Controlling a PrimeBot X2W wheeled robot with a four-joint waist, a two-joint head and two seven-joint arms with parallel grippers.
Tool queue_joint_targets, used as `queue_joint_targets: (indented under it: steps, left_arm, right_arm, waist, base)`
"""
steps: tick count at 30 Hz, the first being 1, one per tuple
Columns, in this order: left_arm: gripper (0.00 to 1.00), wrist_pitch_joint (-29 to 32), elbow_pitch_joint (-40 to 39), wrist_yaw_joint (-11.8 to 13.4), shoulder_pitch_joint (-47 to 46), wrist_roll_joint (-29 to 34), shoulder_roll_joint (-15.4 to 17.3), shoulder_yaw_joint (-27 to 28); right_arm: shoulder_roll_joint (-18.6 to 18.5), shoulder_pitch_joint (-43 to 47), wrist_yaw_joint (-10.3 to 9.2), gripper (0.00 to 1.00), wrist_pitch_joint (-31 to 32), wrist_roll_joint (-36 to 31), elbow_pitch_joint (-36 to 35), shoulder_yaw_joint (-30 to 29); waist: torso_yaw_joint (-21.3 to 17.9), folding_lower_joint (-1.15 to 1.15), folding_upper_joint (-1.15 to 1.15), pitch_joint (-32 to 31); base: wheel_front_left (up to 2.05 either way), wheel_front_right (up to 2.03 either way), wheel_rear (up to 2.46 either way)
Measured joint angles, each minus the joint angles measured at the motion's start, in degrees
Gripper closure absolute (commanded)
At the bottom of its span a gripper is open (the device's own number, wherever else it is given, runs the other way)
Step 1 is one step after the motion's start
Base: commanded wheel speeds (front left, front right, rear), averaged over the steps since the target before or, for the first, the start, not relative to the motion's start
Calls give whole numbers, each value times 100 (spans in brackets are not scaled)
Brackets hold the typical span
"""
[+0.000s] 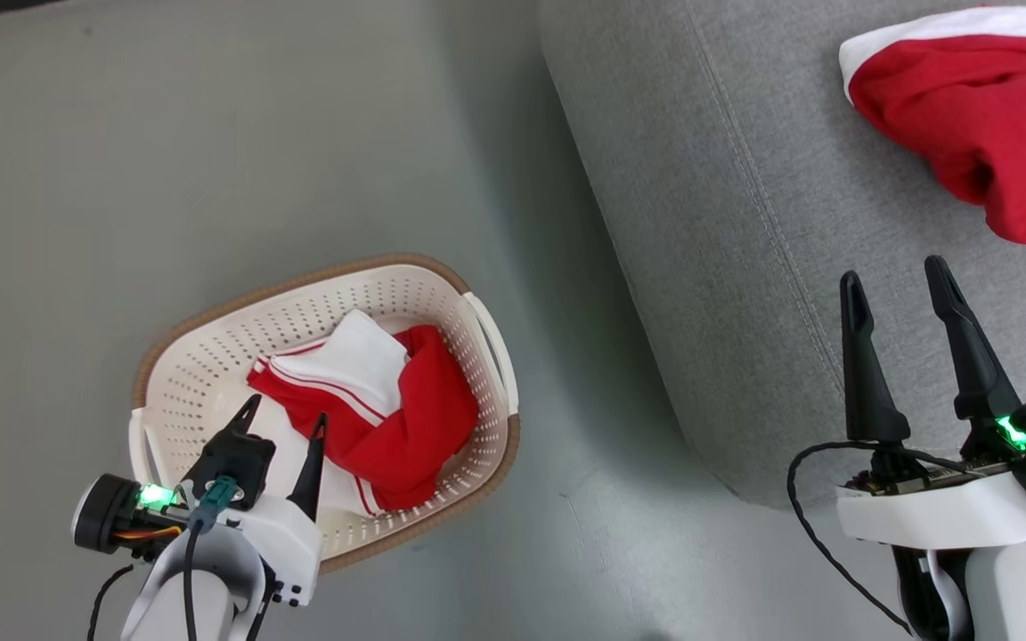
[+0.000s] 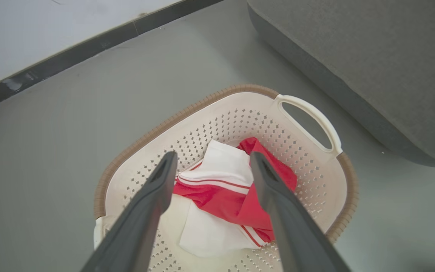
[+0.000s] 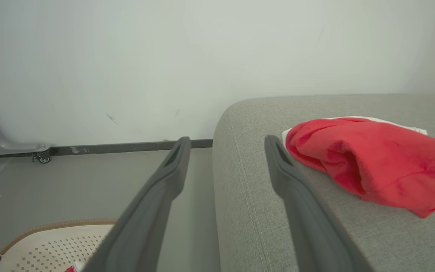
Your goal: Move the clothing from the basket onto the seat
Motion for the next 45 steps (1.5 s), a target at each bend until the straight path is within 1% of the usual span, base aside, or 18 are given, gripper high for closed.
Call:
queue_joint_targets:
  steps: [12, 16, 21, 24, 30, 39, 45]
  left_arm:
    - [0, 276, 423, -230, -411, 242, 266, -238]
    - [0, 355, 578, -237, -531, 388, 328, -305]
    - [0, 635, 762, -488, -688, 517, 483, -477]
    - [0, 736, 842, -536, -776, 583, 524, -568]
    - [0, 912, 980, -591, -1037, 767, 602, -687]
    - [0, 1112, 1244, -689, -1257, 934, 822, -851]
    - [0, 1161, 1274, -710, -1466, 1076, 826, -977]
  right_arm:
    - [7, -221, 0, 0, -118, 102, 90, 143]
    - [10, -341, 0, 0, -140, 153, 135, 198]
    - [13, -454, 0, 0, -192, 300, 244, 258]
    - [14, -488, 0, 0, -215, 367, 294, 291]
    - [23, -621, 0, 0, -254, 469, 397, 367]
    - [30, -715, 0, 0, -311, 606, 472, 435]
    - [31, -891, 0, 0, -337, 656, 555, 503]
  waist:
    - [-254, 0, 0, 558]
    - [-338, 0, 0, 734]
    - [-466, 0, 0, 975]
    - [-532, 0, 0, 1090]
    - [-670, 0, 0, 1313]
    - [-880, 0, 0, 1647]
    - [-981, 0, 0, 1846]
  base:
    - [0, 0, 0]
    - [0, 0, 0]
    - [0, 0, 0]
    - [0, 0, 0]
    - [0, 0, 0]
    - [0, 0, 0]
    - [0, 0, 0]
